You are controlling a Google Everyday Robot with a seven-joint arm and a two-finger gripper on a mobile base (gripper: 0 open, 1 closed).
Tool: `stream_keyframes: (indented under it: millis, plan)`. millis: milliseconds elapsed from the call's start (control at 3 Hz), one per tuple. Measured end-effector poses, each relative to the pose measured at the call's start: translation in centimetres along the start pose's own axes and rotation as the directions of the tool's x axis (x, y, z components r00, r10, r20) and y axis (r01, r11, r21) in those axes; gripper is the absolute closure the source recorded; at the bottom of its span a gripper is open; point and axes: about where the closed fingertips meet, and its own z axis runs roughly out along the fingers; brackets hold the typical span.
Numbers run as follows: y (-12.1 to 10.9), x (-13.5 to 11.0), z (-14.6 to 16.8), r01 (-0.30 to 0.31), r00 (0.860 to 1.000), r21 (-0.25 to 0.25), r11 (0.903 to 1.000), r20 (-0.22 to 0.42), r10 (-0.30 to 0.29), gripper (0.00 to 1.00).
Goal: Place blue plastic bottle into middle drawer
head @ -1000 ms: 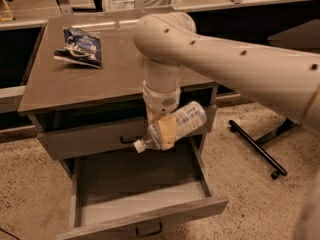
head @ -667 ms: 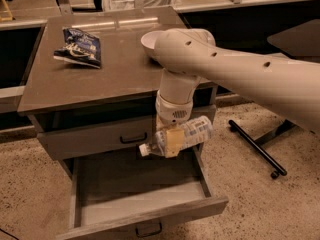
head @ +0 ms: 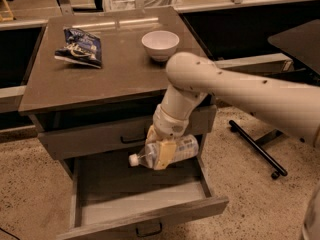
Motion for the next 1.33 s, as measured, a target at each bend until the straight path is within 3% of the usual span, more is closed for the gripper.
stream_keyframes:
  millis: [333,667,1000,1333]
  plan:
    - [-0.7,-3.2,6.9,0.021,0.882,0.091,0.9956,0.468,-0.061,1.00]
    - [-3.2,-3.9,5.7,-0.070,0.697,0.279,0.9578,0.700,-0.153,1.00]
    - [-2.9,-2.8,5.6,-0.088,0.623,0.351,0.9321,0.750,-0.224,1.00]
    - [-3.7,-1.7,6.0,-0.125,0.607,0.354,0.9268,0.767,-0.211,1.00]
